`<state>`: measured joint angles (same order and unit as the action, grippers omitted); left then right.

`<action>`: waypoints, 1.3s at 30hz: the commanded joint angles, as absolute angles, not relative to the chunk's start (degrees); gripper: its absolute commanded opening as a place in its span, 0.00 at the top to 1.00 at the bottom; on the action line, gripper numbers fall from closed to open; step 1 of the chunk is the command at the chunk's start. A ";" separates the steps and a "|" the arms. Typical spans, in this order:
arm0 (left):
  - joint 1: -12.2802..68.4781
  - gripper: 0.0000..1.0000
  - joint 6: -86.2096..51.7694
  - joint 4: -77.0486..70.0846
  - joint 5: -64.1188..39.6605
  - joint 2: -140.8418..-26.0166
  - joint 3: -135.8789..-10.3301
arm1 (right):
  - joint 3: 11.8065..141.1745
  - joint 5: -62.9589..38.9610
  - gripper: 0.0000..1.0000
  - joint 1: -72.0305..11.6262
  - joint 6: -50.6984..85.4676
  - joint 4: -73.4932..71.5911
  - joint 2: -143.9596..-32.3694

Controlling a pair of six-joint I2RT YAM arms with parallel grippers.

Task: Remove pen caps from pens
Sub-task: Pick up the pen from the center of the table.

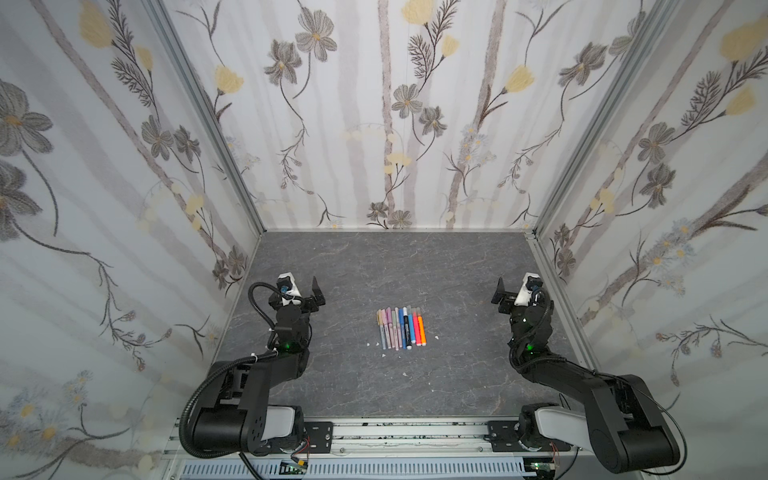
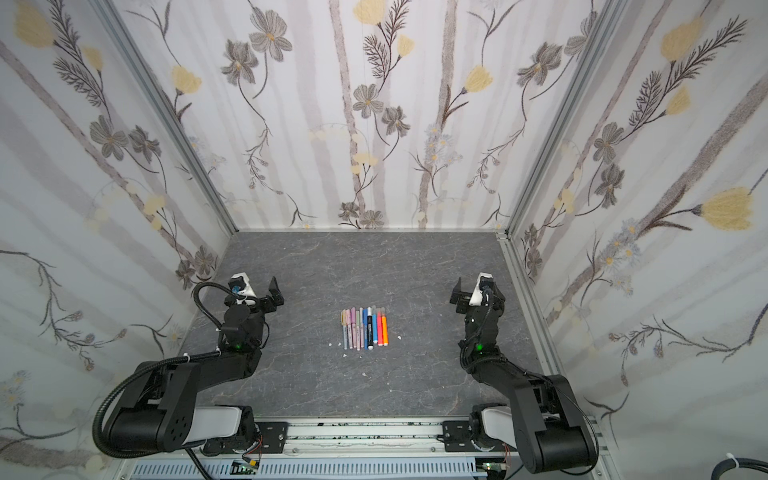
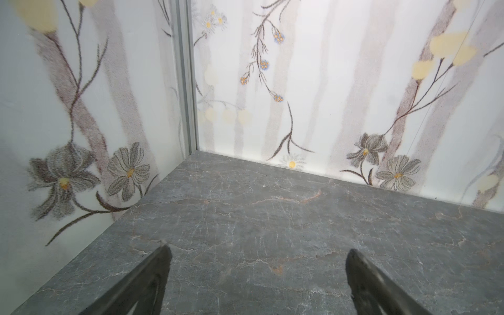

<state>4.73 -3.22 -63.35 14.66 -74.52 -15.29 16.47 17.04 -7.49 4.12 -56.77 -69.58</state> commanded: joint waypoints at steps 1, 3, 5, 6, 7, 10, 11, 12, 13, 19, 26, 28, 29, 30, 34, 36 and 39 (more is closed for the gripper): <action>4.75 0.00 -7.76 -58.30 17.53 -69.40 -15.93 | 20.20 17.06 0.00 -7.54 12.33 -43.67 -68.02; 4.76 0.00 -10.01 -55.65 16.37 -66.07 -16.65 | 23.04 17.00 0.00 -6.92 19.92 -38.59 -68.30; 4.77 0.00 -13.07 -52.88 13.96 -63.70 -17.74 | 27.84 9.06 0.01 -6.01 21.49 -30.88 -68.70; 4.83 0.00 -14.24 -51.53 12.43 -62.72 -18.42 | 30.19 5.72 0.00 -5.99 21.17 -27.69 -69.10; 4.84 0.00 -15.29 -49.87 11.28 -62.06 -19.15 | 32.02 2.86 0.00 -6.00 20.95 -24.46 -69.26; 5.23 0.00 -20.43 -42.18 10.67 -60.53 -22.34 | 35.34 -0.77 0.00 -6.88 21.84 -18.50 -69.54; 5.27 0.00 -21.74 -40.21 10.51 -60.23 -23.12 | 36.13 -1.88 0.03 -7.77 21.70 -17.01 -69.70; 5.27 0.00 -22.35 -39.17 9.57 -60.07 -23.53 | 37.48 -2.16 0.04 -8.86 21.72 -14.28 -70.15; 5.32 0.00 -22.81 -39.02 8.65 -59.95 -23.48 | 38.75 -2.11 0.06 -10.06 21.66 -11.98 -70.73; 5.51 0.00 -25.89 -35.81 2.28 -61.42 -24.46 | 50.09 2.19 0.22 -20.95 22.07 5.91 -80.05; 5.54 0.00 -29.15 -31.97 -0.85 -65.02 -25.26 | 56.05 2.10 0.43 -31.26 25.18 11.46 -88.68; 5.54 0.00 -29.05 -31.16 -1.64 -65.79 -25.49 | 57.30 1.62 0.47 -33.08 25.87 12.08 -90.93; 5.54 0.00 -29.08 -30.70 -2.31 -66.28 -25.71 | 57.72 1.47 0.50 -33.83 26.18 12.33 -92.39; 5.58 0.00 -28.98 -30.34 -3.16 -66.82 -25.97 | 58.02 1.16 0.53 -34.24 26.55 12.53 -93.66; 5.54 0.00 -29.40 -30.49 -6.91 -68.93 -26.72 | 58.23 -0.28 0.57 -35.77 27.20 12.00 -95.91; 5.54 0.00 -29.91 -30.86 -7.86 -69.50 -26.75 | 58.27 -0.61 0.58 -36.67 27.63 12.04 -96.57; 5.60 0.00 -30.39 -31.11 -8.53 -70.20 -26.85 | 58.38 -0.60 0.60 -37.75 27.95 12.42 -97.59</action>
